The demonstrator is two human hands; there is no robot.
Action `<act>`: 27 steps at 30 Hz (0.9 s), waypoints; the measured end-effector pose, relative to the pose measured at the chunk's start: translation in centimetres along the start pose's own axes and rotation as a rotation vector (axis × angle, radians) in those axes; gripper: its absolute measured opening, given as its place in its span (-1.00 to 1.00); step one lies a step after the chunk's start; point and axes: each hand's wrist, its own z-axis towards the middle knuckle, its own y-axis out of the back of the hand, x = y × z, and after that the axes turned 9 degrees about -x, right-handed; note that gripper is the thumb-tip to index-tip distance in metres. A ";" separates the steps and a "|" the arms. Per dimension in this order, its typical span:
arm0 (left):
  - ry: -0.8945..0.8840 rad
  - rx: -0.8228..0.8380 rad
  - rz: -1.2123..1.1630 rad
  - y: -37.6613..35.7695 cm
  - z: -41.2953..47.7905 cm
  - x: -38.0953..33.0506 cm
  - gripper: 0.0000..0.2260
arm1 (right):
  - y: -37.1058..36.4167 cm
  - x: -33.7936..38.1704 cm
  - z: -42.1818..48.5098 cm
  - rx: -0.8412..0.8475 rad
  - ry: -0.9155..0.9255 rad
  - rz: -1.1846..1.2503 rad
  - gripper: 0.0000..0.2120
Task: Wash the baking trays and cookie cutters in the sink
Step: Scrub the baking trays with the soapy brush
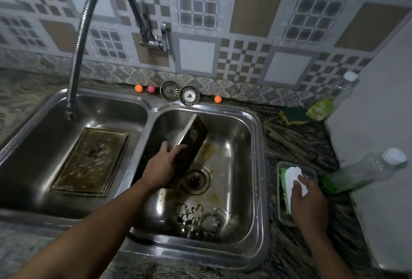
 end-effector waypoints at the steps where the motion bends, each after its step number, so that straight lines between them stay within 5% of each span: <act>1: -0.047 0.006 0.046 0.7 -0.3 -0.3 -0.32 | 0.0 0.1 -0.1 0.002 0.003 -0.001 -0.72; 6: -0.147 -0.072 0.084 2.1 -1.2 -1.0 -0.19 | 0.3 0.4 -0.5 0.012 0.013 -0.032 -0.71; 14: -0.237 -0.293 -0.122 4.5 -1.3 -3.8 -0.29 | 1.0 0.7 -1.0 -0.032 0.044 0.026 -0.71; 27: -0.232 -0.364 -0.134 5.2 0.1 -4.7 -0.13 | 3.8 3.9 -0.1 -0.159 0.084 0.153 -0.76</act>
